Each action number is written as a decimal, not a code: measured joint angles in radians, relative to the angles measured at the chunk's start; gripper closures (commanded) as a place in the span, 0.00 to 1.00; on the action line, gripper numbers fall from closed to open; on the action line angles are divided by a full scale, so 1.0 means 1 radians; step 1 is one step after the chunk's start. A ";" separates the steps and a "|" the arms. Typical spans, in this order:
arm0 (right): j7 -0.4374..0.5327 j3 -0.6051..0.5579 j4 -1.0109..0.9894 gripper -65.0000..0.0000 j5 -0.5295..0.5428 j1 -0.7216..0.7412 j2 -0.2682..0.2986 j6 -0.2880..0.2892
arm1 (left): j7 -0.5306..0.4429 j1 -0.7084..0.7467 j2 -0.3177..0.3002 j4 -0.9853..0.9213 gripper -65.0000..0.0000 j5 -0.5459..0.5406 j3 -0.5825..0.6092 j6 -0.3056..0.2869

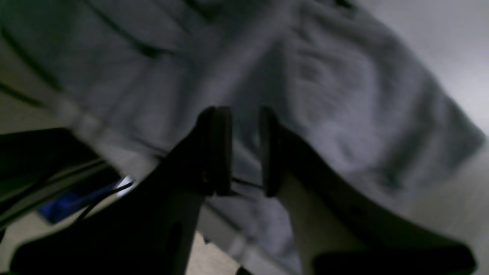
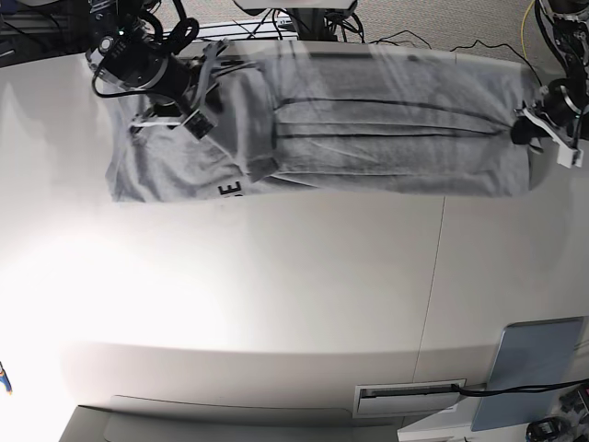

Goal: Fold the T-shirt properly
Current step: 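Move the left gripper down onto the strip's other end and grasp it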

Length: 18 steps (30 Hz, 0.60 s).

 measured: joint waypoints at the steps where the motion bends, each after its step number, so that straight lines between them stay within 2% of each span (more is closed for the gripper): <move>1: 0.006 0.021 0.000 0.80 0.000 0.000 0.000 0.000 | 0.009 0.000 0.000 0.018 1.00 0.013 -0.011 0.001; 4: 0.027 0.089 0.000 0.80 0.000 0.000 0.000 0.001 | 0.062 0.003 -0.002 0.090 1.00 0.016 -0.041 0.042; 6: 0.039 0.138 0.000 0.80 -0.001 0.000 0.000 0.001 | 0.116 0.006 -0.002 0.146 1.00 0.018 -0.045 0.048; 9: 0.068 0.211 0.000 0.80 0.000 0.000 -0.001 0.001 | 0.181 0.020 0.027 0.262 1.00 -0.007 -0.045 0.072; 12: 0.077 0.275 0.000 0.80 0.000 0.000 -0.002 0.000 | 0.224 0.043 0.103 0.404 1.00 -0.006 -0.045 0.118; 14: 0.077 0.306 0.000 0.80 0.001 0.000 -0.004 0.000 | 0.247 0.063 0.171 0.505 1.00 -0.008 -0.046 0.122; 18: 0.077 0.330 0.000 0.80 -0.001 0.000 -0.003 0.000 | 0.302 0.072 0.308 0.650 1.00 -0.103 -0.044 0.142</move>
